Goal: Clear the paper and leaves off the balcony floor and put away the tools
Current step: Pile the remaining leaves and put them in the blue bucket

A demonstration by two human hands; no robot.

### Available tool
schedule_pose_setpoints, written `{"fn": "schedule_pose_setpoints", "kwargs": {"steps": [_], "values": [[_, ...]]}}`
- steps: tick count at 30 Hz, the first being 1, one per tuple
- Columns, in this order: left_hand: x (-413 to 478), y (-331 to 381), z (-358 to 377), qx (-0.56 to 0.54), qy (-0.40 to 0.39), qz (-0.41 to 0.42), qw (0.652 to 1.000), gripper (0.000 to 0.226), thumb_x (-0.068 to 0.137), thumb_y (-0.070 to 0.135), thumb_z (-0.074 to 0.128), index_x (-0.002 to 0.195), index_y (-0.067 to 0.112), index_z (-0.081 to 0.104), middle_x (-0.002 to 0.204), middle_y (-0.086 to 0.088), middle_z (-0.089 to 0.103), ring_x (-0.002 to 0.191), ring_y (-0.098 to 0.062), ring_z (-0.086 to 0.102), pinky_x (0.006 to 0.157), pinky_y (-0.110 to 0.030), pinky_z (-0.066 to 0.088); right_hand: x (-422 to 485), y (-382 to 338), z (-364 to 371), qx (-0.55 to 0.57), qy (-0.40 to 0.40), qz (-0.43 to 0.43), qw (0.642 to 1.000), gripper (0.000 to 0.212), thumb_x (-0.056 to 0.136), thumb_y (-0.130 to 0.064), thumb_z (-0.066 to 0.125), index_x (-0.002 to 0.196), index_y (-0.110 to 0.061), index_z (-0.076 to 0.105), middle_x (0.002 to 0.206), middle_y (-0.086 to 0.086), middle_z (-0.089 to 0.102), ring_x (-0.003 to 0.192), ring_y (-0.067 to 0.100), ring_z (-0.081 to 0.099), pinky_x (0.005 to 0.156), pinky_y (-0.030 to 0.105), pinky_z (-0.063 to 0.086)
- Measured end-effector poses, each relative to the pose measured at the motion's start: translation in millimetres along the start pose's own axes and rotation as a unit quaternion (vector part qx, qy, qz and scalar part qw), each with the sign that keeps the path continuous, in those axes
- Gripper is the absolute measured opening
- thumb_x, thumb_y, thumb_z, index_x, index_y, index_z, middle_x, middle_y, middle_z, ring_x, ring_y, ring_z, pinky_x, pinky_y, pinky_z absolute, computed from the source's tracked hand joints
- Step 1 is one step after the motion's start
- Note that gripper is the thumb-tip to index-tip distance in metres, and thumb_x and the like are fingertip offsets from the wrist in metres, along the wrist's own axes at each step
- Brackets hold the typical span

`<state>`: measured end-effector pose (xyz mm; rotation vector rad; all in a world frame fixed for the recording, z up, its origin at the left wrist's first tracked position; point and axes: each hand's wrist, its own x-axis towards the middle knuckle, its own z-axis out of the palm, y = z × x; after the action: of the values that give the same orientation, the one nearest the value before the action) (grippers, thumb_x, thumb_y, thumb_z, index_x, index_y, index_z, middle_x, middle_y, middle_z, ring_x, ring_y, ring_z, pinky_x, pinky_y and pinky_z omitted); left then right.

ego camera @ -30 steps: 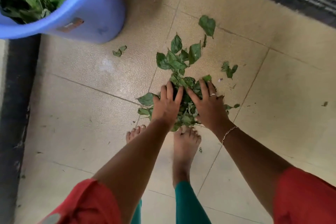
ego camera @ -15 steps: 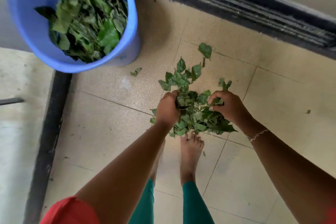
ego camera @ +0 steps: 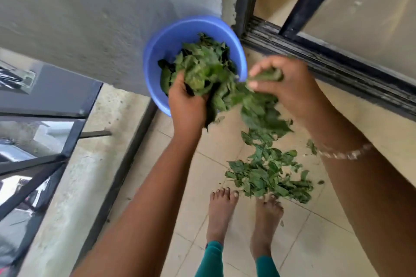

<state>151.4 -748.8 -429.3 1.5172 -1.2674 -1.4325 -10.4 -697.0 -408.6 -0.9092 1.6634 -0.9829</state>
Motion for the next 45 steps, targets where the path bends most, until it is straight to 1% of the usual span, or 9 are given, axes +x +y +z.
{"fn": "schedule_pose_setpoints", "kwargs": {"steps": [5,10,19,24,29,33,37,40,45], "values": [[68.4,-5.7,-31.4,0.168,0.038,-0.005,0.985,0.049,0.063,0.016,0.071,0.109,0.008,0.058,0.106,-0.005,0.067,0.102,-0.023,0.063,0.093,-0.042,0.049,86.4,-16.1,54.9,-0.067,0.012,-0.062,0.996,0.025,0.08,0.012,0.054,0.101,0.001,0.062,0.081,-0.01,0.052,0.07,-0.011,0.049,0.066,0.007,0.036],[94.8,-16.2,-43.5,0.372,-0.088,-0.048,0.923,0.082,0.072,0.003,0.073,0.142,0.008,0.03,0.137,-0.016,0.046,0.123,-0.028,0.048,0.097,-0.03,0.04,114.9,-11.0,71.1,-0.127,-0.073,0.025,0.989,0.049,0.089,-0.007,0.057,0.134,-0.019,0.041,0.119,-0.002,0.044,0.096,0.013,0.046,0.067,0.02,0.041],[-23.7,-47.1,-21.2,0.298,-0.1,0.309,0.898,0.02,0.084,0.004,0.046,0.099,0.012,0.057,0.092,-0.013,0.062,0.087,-0.026,0.053,0.073,-0.033,0.043,44.6,69.6,7.8,-0.011,0.14,-0.012,0.99,0.024,0.079,-0.002,0.047,0.093,-0.017,0.06,0.075,-0.01,0.057,0.062,-0.008,0.052,0.056,0.009,0.04],[-50.5,-157.3,4.2,0.487,-0.298,0.13,0.811,0.045,0.089,0.019,0.051,0.133,0.021,0.041,0.127,-0.011,0.049,0.119,-0.026,0.043,0.086,-0.043,0.051,16.9,171.5,-5.3,-0.258,0.046,0.096,0.96,0.03,0.084,0.007,0.049,0.106,-0.006,0.064,0.103,0.01,0.063,0.09,0.015,0.06,0.076,0.022,0.046],[1.4,-230.5,24.9,0.608,-0.308,-0.02,0.731,0.104,0.081,0.038,0.069,0.149,0.007,-0.004,0.153,-0.028,-0.004,0.142,-0.043,-0.002,0.116,-0.048,0.014,30.0,239.3,1.0,-0.48,-0.127,0.169,0.851,0.07,0.082,0.008,0.05,0.142,-0.024,0.034,0.153,0.012,0.015,0.135,0.034,0.029,0.106,0.042,0.036],[10.9,-257.7,48.3,0.562,-0.333,-0.039,0.756,0.12,0.075,0.039,0.074,0.147,0.007,-0.017,0.154,-0.022,-0.015,0.143,-0.039,-0.011,0.116,-0.047,0.011,21.8,265.1,12.2,-0.502,-0.141,0.15,0.84,0.083,0.08,0.012,0.05,0.147,-0.027,0.021,0.157,0.012,-0.005,0.141,0.038,0.011,0.108,0.05,0.033],[-44.8,-263.4,62.5,0.471,-0.436,0.015,0.766,0.112,0.076,0.041,0.071,0.149,0.012,-0.009,0.156,-0.018,0.009,0.136,-0.035,0.033,0.109,-0.049,0.034,-36.9,280.1,23.9,-0.484,-0.205,0.126,0.841,0.081,0.079,0.009,0.049,0.147,-0.027,0.021,0.156,0.014,0.0,0.128,0.038,0.039,0.09,0.035,0.051],[-57.7,-267.3,60.9,0.502,-0.314,0.13,0.795,0.096,0.081,0.042,0.067,0.15,0.008,0.01,0.154,-0.019,0.017,0.14,-0.033,0.024,0.114,-0.046,0.026,-54.2,283.1,8.7,-0.449,-0.116,0.091,0.881,0.067,0.078,0.008,0.052,0.138,-0.02,0.04,0.149,0.013,0.026,0.126,0.033,0.041,0.09,0.038,0.052],[0.2,-262.7,63.6,0.581,-0.179,-0.007,0.794,0.114,0.073,0.058,0.064,0.149,0.004,-0.003,0.154,-0.028,-0.004,0.142,-0.043,-0.005,0.116,-0.046,0.005,23.2,287.3,-54.3,-0.45,0.021,0.15,0.88,0.071,0.08,0.009,0.053,0.143,-0.016,0.031,0.153,0.017,0.012,0.137,0.038,0.021,0.102,0.046,0.042]]}}
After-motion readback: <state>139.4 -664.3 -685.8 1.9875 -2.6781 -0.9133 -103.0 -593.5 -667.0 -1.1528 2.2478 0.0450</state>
